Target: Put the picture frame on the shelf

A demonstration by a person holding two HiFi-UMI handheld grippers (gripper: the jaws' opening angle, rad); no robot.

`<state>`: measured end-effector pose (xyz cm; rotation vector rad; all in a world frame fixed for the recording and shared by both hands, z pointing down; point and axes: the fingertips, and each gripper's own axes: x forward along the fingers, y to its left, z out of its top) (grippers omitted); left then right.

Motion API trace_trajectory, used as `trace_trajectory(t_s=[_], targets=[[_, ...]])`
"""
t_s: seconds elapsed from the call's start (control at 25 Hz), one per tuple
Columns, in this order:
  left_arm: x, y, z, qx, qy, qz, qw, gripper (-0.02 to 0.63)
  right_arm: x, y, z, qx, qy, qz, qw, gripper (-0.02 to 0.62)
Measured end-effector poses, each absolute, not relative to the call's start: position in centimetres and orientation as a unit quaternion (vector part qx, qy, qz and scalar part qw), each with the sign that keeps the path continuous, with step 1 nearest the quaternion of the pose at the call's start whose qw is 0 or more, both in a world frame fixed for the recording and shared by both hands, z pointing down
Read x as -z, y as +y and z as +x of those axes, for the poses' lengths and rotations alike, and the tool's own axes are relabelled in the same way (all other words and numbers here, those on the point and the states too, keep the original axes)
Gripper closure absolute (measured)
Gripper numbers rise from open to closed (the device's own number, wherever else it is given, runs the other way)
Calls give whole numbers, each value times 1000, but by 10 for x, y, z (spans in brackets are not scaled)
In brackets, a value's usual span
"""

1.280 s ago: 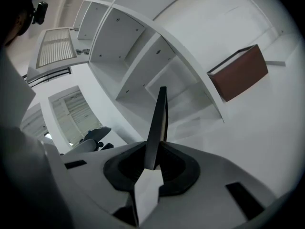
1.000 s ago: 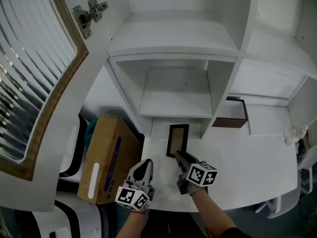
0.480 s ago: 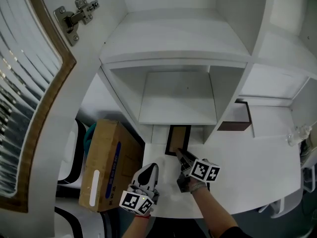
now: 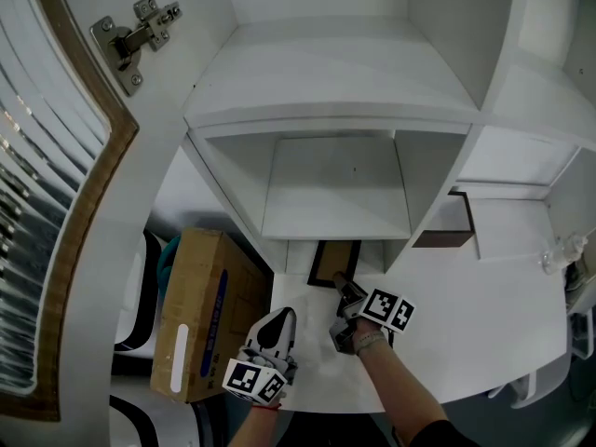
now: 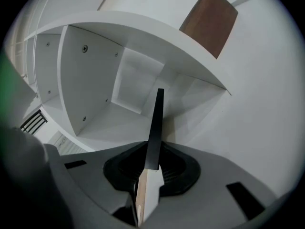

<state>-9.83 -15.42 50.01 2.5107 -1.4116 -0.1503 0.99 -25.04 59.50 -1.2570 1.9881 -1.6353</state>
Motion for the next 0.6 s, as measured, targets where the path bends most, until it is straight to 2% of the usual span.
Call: trace_trajectory(t_s=[0.24, 0.6], targets=[[-498, -156, -103, 54, -485, 864, 126, 603, -600, -258, 9, 576, 673, -446, 128, 534], [-497, -158, -107, 54, -485, 864, 128, 603, -599, -271, 14, 467, 713, -522, 20, 486]])
